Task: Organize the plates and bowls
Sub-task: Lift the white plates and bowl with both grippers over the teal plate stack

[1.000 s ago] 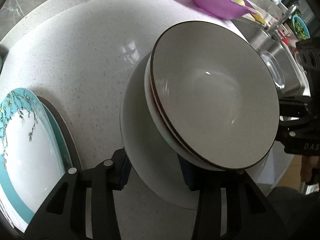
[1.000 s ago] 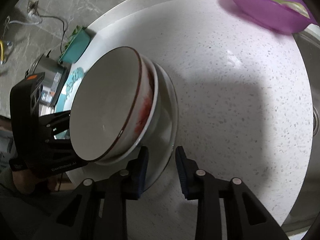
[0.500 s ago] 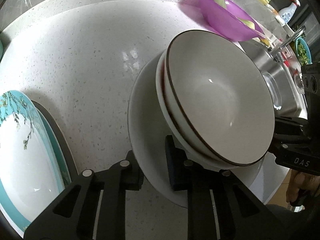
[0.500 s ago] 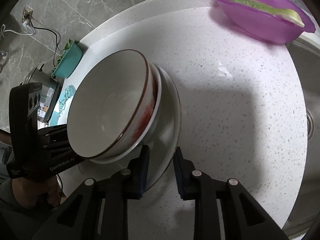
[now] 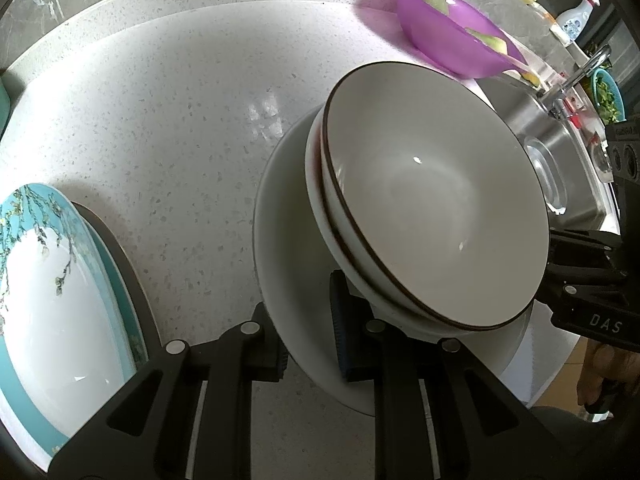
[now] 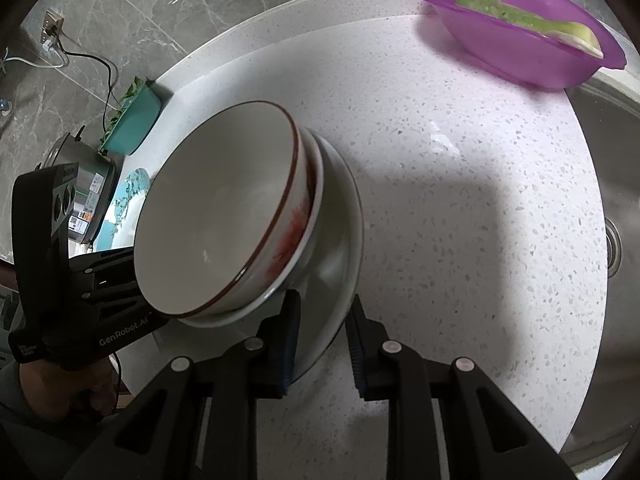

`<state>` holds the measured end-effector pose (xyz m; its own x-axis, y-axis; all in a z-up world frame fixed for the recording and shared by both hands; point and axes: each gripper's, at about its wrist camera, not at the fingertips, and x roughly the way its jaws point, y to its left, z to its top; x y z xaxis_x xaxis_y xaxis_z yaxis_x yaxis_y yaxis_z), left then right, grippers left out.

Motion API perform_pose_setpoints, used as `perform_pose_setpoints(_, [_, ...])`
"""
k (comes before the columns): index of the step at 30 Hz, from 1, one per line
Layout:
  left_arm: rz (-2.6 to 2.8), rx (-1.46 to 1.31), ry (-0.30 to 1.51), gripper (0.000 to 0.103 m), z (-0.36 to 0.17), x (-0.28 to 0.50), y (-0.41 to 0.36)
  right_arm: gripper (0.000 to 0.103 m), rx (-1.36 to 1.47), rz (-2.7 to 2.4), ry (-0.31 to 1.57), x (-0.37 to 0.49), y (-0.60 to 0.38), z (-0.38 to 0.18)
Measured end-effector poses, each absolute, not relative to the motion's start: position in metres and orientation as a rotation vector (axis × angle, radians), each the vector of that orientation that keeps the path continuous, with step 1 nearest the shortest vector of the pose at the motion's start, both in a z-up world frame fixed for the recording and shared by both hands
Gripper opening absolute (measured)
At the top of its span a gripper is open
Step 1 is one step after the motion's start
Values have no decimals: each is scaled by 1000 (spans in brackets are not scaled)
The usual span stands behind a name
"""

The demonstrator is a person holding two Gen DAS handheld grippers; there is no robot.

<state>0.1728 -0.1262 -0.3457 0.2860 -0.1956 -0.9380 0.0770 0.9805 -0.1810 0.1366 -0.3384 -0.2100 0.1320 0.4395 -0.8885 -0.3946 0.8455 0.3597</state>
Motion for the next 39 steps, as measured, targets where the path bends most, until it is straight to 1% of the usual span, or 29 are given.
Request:
perform_pose_setpoints(15, [-153,-129,1219,16,-298,155,-111,25,1,656,1271,132,-329,-174])
perform_pose_setpoints(26, [-57,-178,1190,16,-261,127,-59,25,-58,759,1258,126,-283,-153])
perform_pose_setpoints(39, [43,-231,1169,16,-241,97,12,25,-135,868,1247,122,-211,-137])
